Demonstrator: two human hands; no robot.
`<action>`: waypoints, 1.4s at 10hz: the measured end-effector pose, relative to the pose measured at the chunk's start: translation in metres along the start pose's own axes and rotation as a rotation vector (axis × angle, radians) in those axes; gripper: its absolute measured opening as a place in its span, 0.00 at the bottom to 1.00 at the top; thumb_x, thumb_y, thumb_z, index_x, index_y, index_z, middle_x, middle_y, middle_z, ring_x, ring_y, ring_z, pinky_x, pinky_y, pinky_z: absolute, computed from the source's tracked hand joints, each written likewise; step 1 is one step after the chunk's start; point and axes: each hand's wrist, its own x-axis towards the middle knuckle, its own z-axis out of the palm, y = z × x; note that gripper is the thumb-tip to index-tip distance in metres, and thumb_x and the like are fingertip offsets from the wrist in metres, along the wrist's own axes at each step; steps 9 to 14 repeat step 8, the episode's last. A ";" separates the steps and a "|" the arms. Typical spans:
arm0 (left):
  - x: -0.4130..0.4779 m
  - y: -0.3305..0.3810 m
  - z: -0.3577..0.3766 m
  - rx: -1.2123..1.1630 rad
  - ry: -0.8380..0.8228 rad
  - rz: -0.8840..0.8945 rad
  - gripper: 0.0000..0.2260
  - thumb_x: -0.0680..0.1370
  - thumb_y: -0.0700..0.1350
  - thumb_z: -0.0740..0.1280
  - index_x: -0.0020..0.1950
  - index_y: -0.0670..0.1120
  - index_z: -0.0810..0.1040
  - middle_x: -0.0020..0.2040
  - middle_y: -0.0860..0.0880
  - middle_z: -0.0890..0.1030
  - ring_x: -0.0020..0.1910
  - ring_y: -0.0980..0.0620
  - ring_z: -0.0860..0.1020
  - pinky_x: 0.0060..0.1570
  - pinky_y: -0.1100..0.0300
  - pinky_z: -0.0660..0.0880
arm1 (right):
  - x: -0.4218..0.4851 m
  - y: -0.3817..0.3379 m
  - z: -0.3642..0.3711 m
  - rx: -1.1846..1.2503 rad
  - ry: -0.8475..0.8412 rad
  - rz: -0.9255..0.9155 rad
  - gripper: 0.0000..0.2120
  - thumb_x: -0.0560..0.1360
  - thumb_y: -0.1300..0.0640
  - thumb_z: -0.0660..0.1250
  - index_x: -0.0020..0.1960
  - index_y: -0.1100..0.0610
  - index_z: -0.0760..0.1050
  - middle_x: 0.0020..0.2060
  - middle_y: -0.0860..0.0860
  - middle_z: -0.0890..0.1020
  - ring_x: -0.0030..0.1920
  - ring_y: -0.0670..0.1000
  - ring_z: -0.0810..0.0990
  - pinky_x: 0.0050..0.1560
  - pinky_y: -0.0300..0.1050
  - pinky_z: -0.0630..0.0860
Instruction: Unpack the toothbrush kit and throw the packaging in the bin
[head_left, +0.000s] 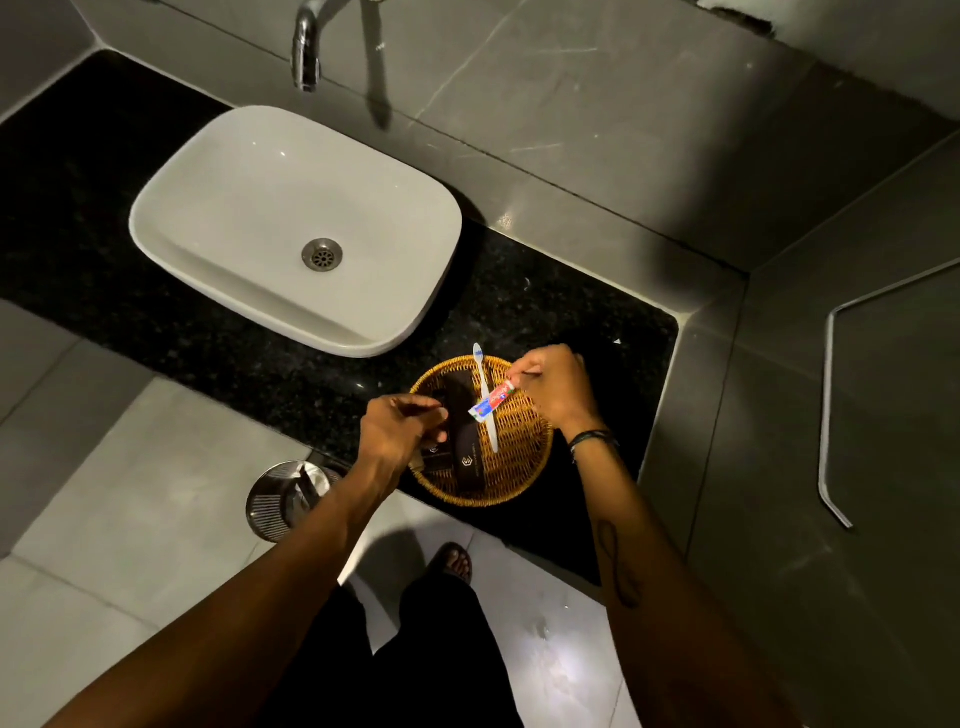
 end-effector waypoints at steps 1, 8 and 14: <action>-0.002 -0.004 -0.007 0.024 0.012 0.017 0.08 0.76 0.36 0.75 0.54 0.36 0.85 0.48 0.37 0.88 0.34 0.46 0.84 0.39 0.58 0.84 | 0.021 -0.007 0.004 -0.406 -0.032 -0.073 0.09 0.78 0.59 0.67 0.47 0.51 0.86 0.49 0.52 0.88 0.53 0.57 0.86 0.56 0.54 0.84; 0.002 -0.002 -0.039 -0.002 0.051 0.053 0.05 0.79 0.38 0.72 0.46 0.45 0.86 0.46 0.40 0.89 0.41 0.42 0.86 0.41 0.55 0.82 | 0.030 -0.019 0.036 -0.681 -0.046 -0.118 0.09 0.82 0.57 0.63 0.55 0.57 0.81 0.55 0.60 0.84 0.59 0.63 0.84 0.56 0.55 0.80; 0.002 -0.002 -0.039 -0.002 0.051 0.053 0.05 0.79 0.38 0.72 0.46 0.45 0.86 0.46 0.40 0.89 0.41 0.42 0.86 0.41 0.55 0.82 | 0.030 -0.019 0.036 -0.681 -0.046 -0.118 0.09 0.82 0.57 0.63 0.55 0.57 0.81 0.55 0.60 0.84 0.59 0.63 0.84 0.56 0.55 0.80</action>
